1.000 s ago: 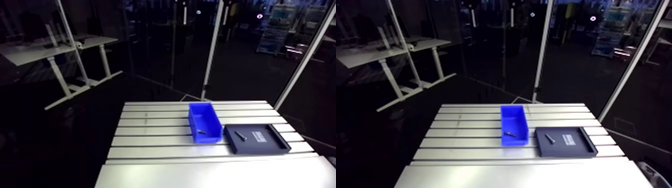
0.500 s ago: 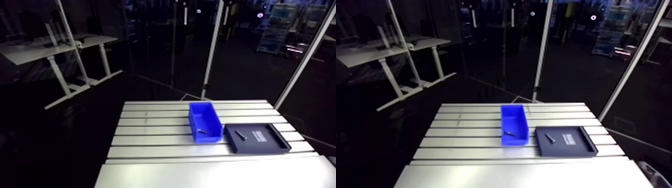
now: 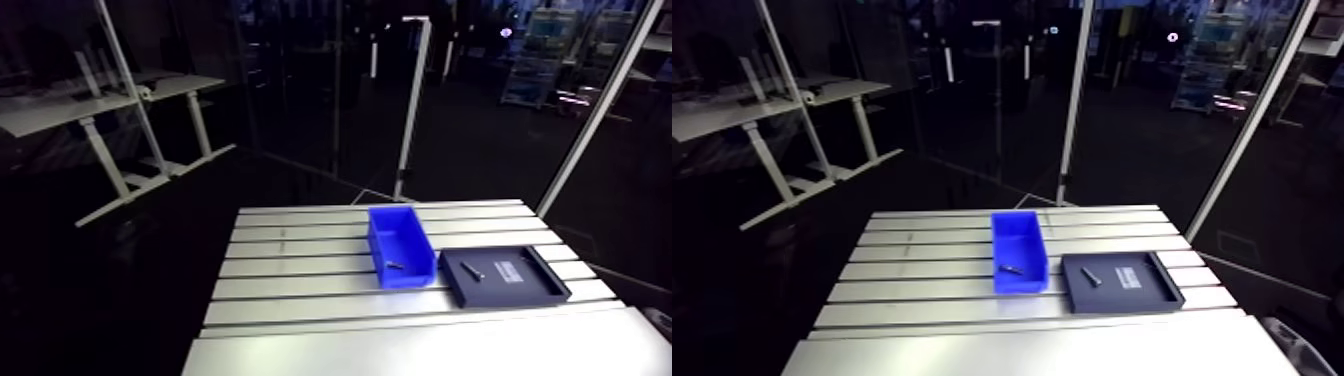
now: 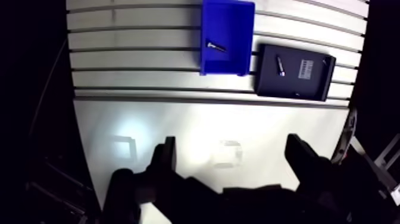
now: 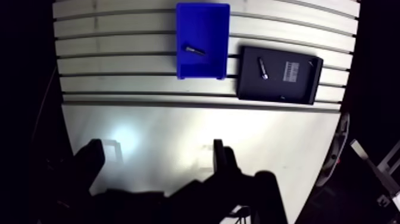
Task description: Pick up the M10 bolt from the tray and put it into the blue bin.
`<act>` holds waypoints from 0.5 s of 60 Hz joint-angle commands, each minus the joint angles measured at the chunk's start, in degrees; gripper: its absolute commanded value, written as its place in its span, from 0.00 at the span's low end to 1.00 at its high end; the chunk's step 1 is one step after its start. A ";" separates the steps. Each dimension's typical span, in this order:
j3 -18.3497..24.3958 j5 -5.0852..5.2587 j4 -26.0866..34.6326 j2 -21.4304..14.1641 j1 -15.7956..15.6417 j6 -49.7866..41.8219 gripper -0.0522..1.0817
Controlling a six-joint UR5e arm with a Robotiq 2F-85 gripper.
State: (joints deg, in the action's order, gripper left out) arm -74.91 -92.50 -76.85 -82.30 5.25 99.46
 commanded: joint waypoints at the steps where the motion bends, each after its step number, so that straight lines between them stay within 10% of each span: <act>1: -3.41 -0.01 -2.99 -1.00 2.36 9.65 0.05; 30: -15.95 -0.09 -16.17 -3.86 12.87 37.78 0.05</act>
State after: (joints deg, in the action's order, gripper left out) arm -84.76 -92.46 -85.67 -84.96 13.57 125.65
